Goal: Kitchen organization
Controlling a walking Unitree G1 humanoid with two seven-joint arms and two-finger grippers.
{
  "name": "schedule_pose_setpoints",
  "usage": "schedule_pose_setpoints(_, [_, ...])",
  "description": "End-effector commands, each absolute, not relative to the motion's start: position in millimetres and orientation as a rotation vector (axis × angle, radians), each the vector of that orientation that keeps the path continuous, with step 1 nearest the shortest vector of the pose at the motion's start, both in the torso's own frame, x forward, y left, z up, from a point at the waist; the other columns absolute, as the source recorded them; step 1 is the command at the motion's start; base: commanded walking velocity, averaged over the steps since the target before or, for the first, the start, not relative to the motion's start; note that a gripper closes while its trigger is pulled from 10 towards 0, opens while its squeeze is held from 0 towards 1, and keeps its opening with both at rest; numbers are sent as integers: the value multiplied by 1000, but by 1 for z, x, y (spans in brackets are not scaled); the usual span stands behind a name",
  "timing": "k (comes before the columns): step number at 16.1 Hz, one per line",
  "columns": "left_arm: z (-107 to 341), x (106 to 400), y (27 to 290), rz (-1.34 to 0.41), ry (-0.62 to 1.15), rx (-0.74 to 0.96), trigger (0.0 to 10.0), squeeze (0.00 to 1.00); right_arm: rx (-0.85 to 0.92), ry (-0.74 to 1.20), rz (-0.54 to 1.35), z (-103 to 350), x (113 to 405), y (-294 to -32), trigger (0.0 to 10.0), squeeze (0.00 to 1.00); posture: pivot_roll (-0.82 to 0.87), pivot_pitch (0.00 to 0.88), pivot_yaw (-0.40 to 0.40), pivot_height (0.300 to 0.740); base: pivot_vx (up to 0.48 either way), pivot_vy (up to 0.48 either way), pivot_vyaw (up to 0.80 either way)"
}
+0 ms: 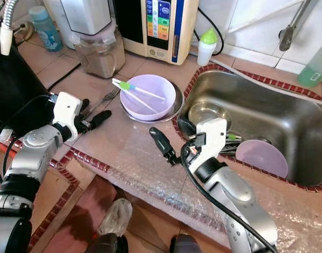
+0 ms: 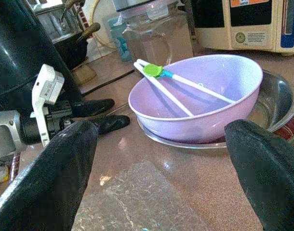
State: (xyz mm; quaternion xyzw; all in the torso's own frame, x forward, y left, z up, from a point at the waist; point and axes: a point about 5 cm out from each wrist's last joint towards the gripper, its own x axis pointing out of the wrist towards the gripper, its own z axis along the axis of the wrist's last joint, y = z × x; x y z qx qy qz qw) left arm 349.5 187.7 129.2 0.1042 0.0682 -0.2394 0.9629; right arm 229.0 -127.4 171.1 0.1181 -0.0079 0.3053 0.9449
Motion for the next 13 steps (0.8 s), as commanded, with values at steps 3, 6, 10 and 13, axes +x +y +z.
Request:
schedule_pose_setpoints(3, [100,336,193,-528,282,205,0,0,237,11,634,168,229,-125,10000,0,-139,114,5,740,0,0,0])
schedule_pose_setpoints(6, [102,338,195,-498,246,168,0,0,230,13,616,166,234,-125,10000,0,-124,107,6,740,0,0,0])
schedule_pose_setpoints(10, [97,336,196,-477,262,109,0,0,224,7,596,165,240,-125,10000,0,-118,94,4,740,0,0,0])
schedule_pose_setpoints(13, [94,330,194,-465,271,86,0,0,214,-1,574,165,243,-127,10000,0,-114,88,4,740,0,0,0])
